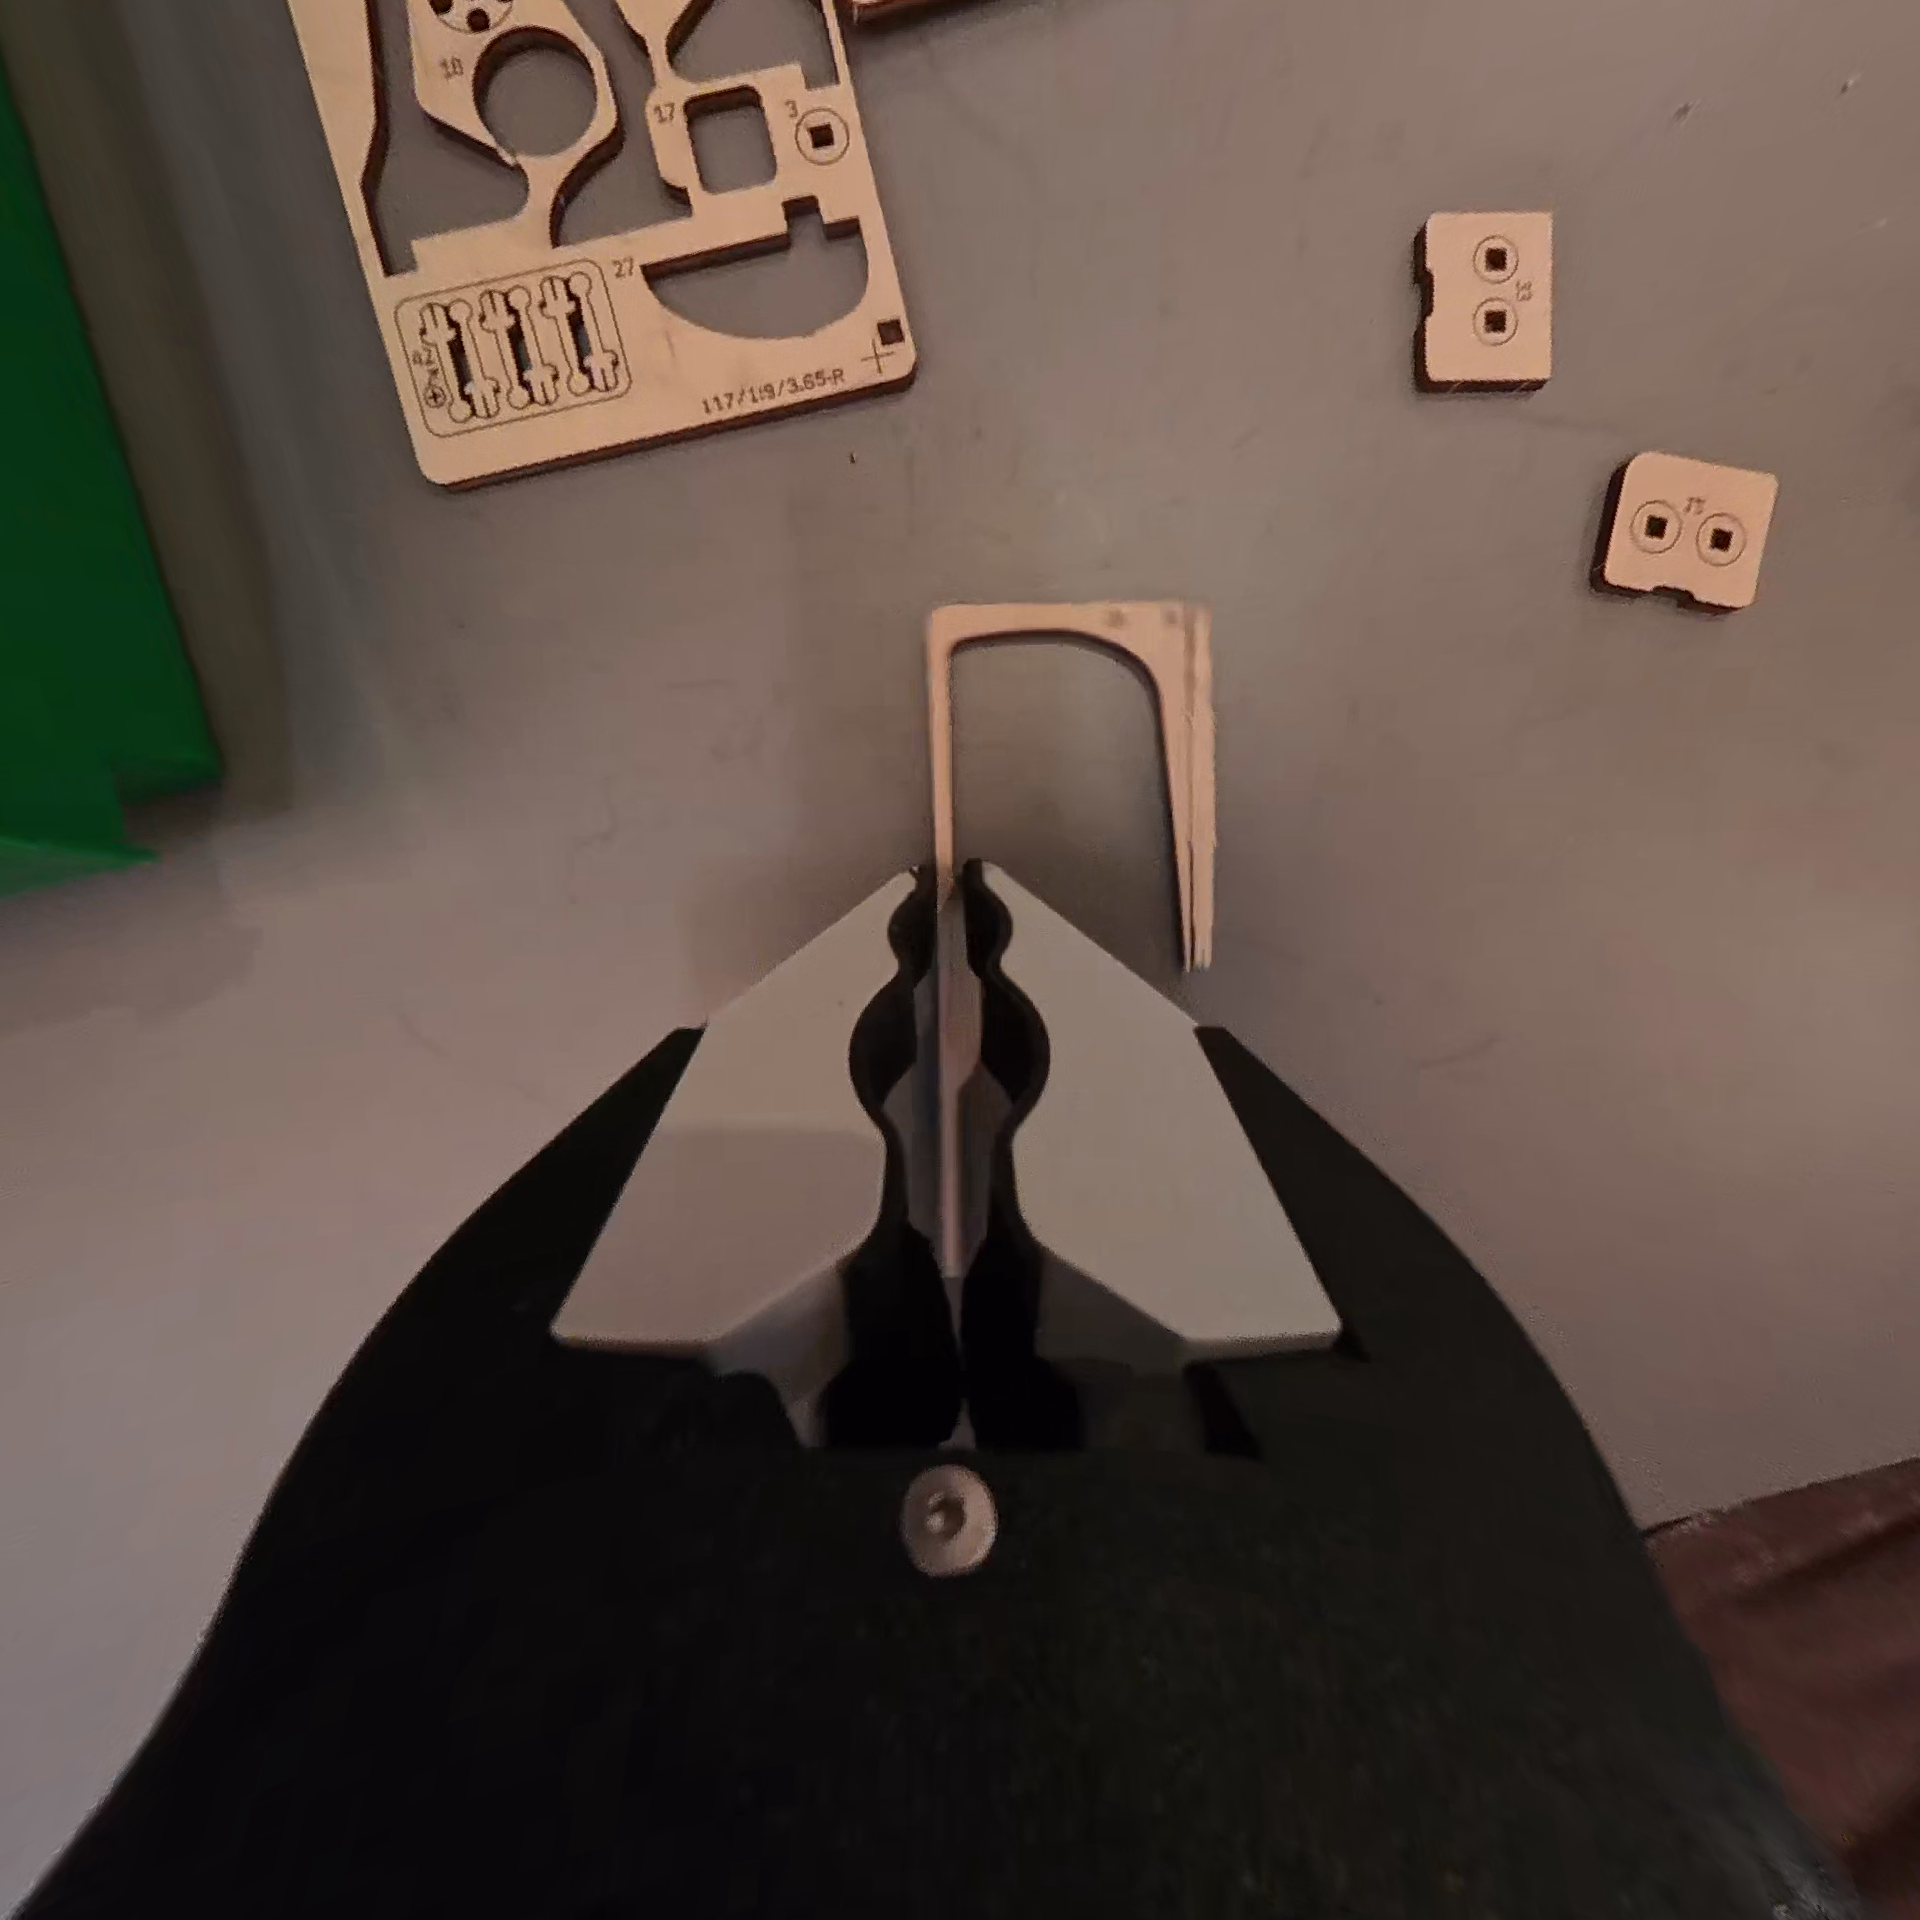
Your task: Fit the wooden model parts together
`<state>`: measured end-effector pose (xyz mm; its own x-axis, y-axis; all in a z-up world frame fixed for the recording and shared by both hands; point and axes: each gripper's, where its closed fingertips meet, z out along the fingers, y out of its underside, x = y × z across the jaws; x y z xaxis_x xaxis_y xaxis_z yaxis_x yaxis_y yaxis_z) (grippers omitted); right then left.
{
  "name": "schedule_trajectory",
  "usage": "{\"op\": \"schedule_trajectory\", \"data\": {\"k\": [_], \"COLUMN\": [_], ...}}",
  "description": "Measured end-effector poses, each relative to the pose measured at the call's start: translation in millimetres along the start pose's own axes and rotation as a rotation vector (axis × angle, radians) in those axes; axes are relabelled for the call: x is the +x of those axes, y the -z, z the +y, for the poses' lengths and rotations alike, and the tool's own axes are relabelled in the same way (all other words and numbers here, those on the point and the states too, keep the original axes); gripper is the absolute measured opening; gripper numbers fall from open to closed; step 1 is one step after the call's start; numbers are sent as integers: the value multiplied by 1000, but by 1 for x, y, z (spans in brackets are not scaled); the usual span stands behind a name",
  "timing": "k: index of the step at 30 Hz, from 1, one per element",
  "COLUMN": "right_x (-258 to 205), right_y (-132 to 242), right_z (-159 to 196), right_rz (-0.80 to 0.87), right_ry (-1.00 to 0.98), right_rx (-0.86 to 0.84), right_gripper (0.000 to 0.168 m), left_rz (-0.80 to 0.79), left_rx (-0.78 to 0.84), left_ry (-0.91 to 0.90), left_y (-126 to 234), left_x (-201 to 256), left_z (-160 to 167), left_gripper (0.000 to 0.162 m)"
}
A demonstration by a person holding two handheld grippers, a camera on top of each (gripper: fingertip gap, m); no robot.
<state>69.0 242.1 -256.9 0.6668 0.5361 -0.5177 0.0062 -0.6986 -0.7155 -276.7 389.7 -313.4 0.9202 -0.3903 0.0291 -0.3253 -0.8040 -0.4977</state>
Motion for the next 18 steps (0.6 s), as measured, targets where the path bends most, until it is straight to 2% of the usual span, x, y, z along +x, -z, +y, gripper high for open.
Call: {"op": "schedule_trajectory", "data": {"k": [3,8,14,18], "right_x": [-1,-3,-2,-3], "right_y": [-2,-1,0,-2], "right_z": [1,1,2,2], "right_rz": [-7,-3,-2,-5], "right_ry": [-4,9,1,6], "right_rx": [-7,-10,-13,-17], "right_gripper": [13,13,13,13], "left_rz": [-38,-126,-169,-159], "left_rx": [-8,-10,120,145], "left_ry": [2,77,226,254], "left_y": [-1,1,19,18], "left_x": [-5,-42,-82,-84], "left_z": [-1,-2,-10,-10], "left_gripper": [0,0,0,0]}}
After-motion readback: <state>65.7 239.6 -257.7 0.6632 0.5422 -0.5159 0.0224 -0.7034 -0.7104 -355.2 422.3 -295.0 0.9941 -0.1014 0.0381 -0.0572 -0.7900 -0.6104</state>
